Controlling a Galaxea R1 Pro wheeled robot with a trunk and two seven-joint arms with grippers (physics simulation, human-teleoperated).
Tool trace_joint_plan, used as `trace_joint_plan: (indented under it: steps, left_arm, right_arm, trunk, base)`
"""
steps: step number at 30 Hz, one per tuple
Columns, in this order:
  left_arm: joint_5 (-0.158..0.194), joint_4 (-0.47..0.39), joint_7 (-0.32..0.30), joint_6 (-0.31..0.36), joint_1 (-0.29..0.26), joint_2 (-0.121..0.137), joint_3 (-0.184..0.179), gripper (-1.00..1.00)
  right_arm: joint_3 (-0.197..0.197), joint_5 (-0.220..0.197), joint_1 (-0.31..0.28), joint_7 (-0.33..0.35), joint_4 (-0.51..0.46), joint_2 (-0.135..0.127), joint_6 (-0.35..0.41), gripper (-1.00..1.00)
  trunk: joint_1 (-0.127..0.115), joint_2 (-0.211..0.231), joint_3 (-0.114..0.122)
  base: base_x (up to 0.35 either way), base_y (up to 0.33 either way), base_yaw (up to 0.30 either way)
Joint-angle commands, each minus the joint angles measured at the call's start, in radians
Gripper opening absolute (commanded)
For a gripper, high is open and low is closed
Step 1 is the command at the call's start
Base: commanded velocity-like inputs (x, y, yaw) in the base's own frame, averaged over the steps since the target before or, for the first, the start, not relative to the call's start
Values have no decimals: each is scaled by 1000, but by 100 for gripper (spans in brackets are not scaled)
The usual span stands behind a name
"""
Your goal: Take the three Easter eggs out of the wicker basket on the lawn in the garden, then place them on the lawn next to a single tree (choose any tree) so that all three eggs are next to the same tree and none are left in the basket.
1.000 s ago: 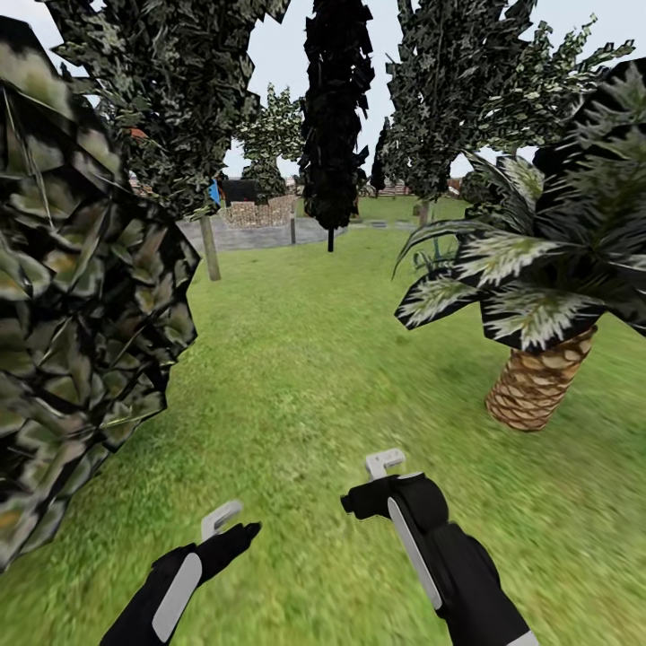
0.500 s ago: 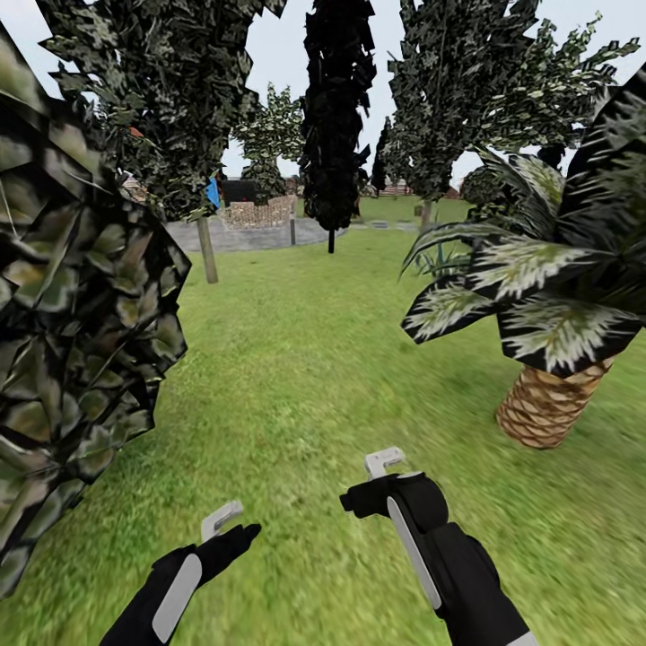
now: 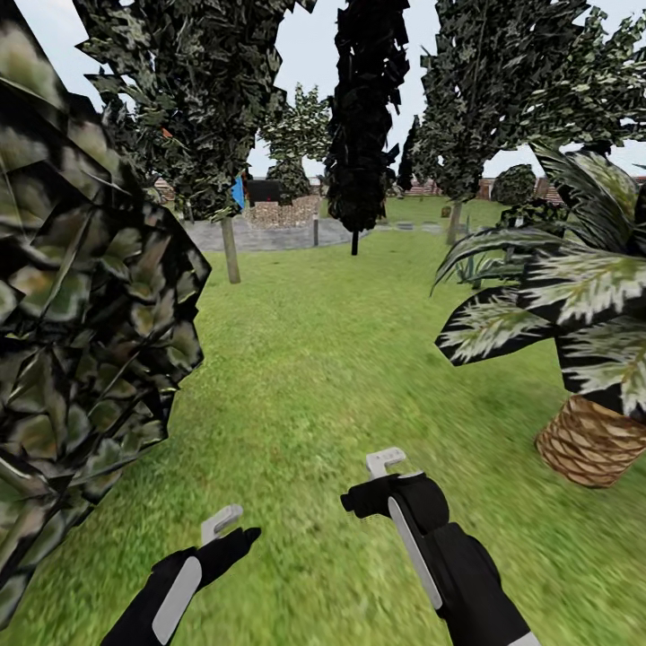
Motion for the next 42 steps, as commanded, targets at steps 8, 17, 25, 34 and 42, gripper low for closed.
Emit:
trace_joint_plan:
  steps: [8, 17, 25, 34, 42]
  left_arm:
    - [8, 14, -3, 9, 0, -1, 3, 100]
    - [8, 17, -3, 7, 0, -1, 3, 100]
    - [7, 16, -3, 5, 0, -1, 3, 100]
    - [7, 17, -3, 5, 0, -1, 3, 100]
    - [7, 17, -3, 5, 0, -1, 3, 100]
  right_arm:
    - [0, 0, -1, 1, -3, -2, 4, 100]
    - [1, 0, -1, 1, -4, -2, 4, 100]
    - [2, 0, -1, 1, -4, -2, 4, 100]
    - [4, 0, 0, 1, -16, -2, 4, 100]
    - [5, 0, 2, 1, -26, -2, 4, 100]
  trunk:
    - [1, -1, -1]
    - [1, -1, -1]
    - [1, -1, -1]
    - [1, -1, -1]
    - [1, -1, -1]
  base:
    - [334, 0, 6]
    - [334, 0, 0]
    - [334, 0, 0]
    - [334, 0, 0]
    - [334, 0, 0]
